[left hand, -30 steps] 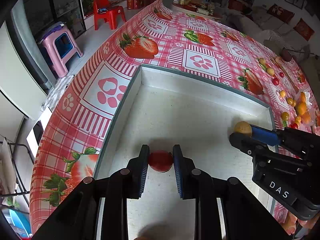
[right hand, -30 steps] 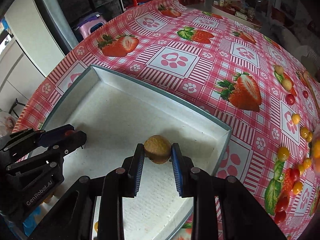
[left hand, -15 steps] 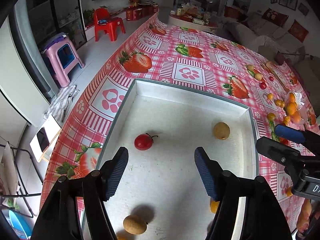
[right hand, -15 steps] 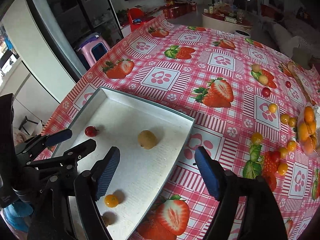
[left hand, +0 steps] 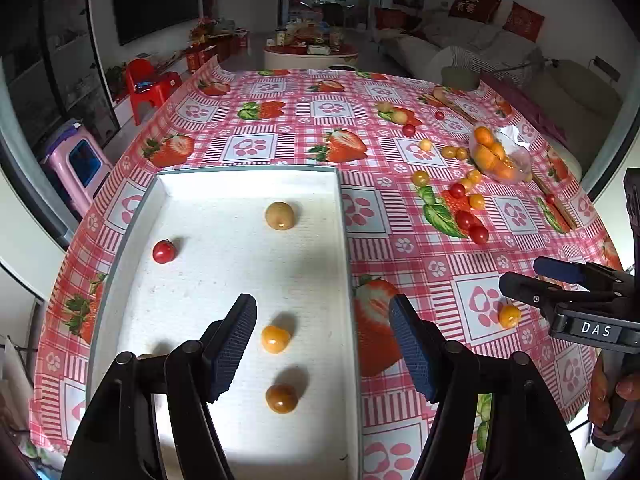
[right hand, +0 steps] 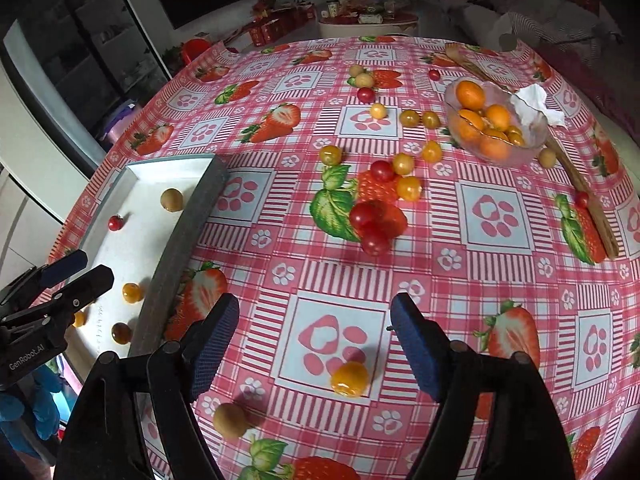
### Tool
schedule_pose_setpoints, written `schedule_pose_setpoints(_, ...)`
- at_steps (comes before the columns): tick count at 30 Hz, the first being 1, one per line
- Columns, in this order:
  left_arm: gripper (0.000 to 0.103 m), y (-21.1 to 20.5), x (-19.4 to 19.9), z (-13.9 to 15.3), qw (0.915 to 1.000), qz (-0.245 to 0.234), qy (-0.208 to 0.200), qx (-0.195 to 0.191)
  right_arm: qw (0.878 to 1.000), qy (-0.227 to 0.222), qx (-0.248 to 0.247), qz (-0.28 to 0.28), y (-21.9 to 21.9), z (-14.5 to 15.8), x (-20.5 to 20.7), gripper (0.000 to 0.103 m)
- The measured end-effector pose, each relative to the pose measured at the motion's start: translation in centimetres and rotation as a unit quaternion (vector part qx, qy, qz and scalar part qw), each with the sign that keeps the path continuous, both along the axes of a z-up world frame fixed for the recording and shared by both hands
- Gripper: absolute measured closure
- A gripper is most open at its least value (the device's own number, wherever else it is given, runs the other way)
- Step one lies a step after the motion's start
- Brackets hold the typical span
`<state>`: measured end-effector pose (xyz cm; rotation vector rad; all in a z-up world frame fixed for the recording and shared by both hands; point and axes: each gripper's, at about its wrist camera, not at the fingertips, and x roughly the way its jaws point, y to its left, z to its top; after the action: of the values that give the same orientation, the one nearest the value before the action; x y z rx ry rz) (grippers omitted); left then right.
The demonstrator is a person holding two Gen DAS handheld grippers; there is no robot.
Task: Organize fruits
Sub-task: 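Grasp a brown kiwi with left gripper while right grasps yellow tomato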
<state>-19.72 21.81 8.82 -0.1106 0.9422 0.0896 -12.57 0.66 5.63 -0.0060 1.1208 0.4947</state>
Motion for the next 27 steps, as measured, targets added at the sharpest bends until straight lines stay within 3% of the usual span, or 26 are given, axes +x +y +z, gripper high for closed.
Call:
schedule_pose_setpoints(11,0.033,-7.0,-2.7,-2.5,0.9979,-0.059,0.027,-0.01,0.999,0.016,0.001,-0.034,-5.9,-2.7,-3.5,0.022)
schedule_pose_setpoints(27,0.033,-10.5,-2.5,-6.3,0.9956,-0.079,0.048,0.009,1.0,0.016,0.015,-0.01,-4.5,-3.3,-3.2,0.024)
